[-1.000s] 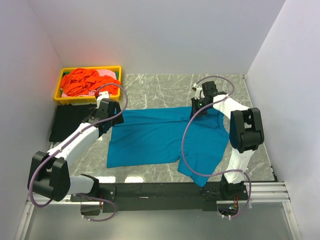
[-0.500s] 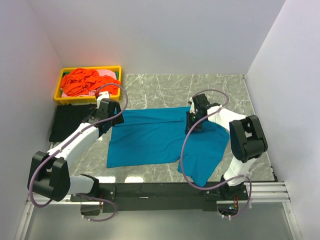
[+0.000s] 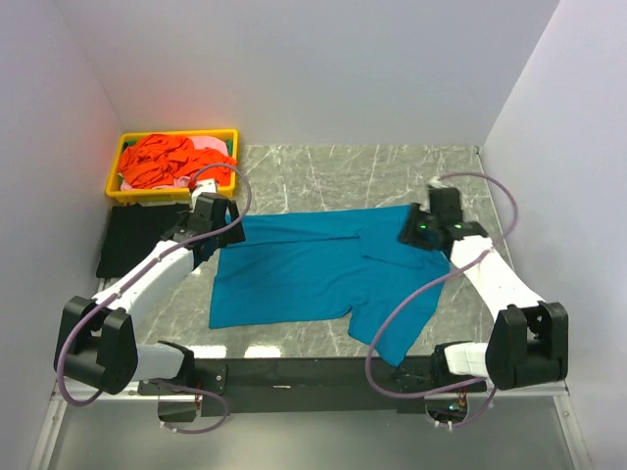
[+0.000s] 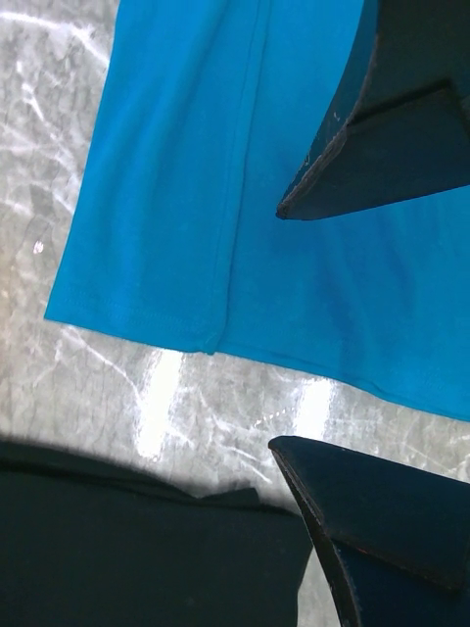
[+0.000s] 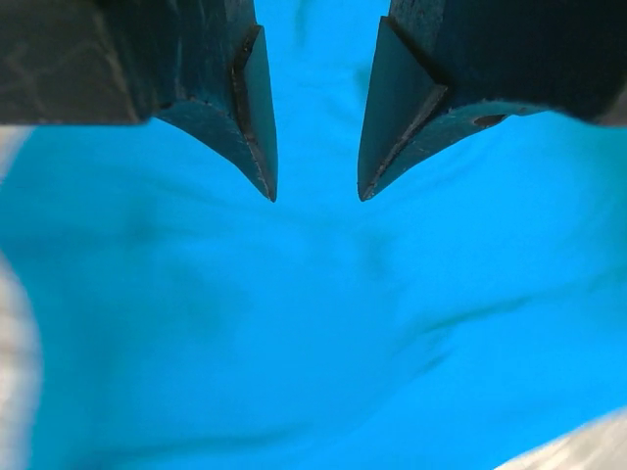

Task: Fold and stack the t-shirts
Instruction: Fold the tshirt

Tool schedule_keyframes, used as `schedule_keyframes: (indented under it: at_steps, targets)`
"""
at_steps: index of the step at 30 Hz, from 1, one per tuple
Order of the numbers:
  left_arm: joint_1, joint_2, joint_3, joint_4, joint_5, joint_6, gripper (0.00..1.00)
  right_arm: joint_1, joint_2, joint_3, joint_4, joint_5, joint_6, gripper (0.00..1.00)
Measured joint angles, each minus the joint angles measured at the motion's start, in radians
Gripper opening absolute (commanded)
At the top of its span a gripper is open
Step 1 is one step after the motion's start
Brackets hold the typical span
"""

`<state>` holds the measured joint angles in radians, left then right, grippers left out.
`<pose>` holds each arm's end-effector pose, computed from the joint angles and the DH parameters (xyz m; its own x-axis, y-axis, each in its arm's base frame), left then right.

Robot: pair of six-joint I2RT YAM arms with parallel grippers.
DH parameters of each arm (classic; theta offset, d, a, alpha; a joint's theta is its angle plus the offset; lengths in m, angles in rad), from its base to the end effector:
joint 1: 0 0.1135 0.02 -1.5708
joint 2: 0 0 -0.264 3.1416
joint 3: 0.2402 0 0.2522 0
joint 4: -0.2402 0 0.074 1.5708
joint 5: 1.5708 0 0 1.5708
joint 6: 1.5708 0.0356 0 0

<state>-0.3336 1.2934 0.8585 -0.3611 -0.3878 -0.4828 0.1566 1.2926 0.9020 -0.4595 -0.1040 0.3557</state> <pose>0.2595 -0.0757 0.2422 -0.6227 -0.2391 -0.7451 -0.2663 0.9601 -0.0855 0.2652 0.0456 0.2474 -0.7733 0.2286 -0.5914 0.0496 0.9517 0.3029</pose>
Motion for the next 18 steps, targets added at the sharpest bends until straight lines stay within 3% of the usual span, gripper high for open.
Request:
schedule_keyframes:
  at_steps: [4, 9, 18]
  targets:
    - [-0.003, 0.000, 0.000, 0.003, 0.024, 0.000, 0.97, -0.177, -0.019, -0.116, 0.067, -0.011, 0.035, 0.45]
    - [-0.023, 0.000, 0.000, 0.011, 0.086, -0.005, 0.93, -0.308, -0.007, -0.244, 0.124, -0.088, 0.079, 0.44]
    - [-0.168, 0.110, 0.109, 0.024, 0.261, -0.108, 0.85, -0.387, 0.083, -0.301, 0.288, -0.213, 0.146, 0.42]
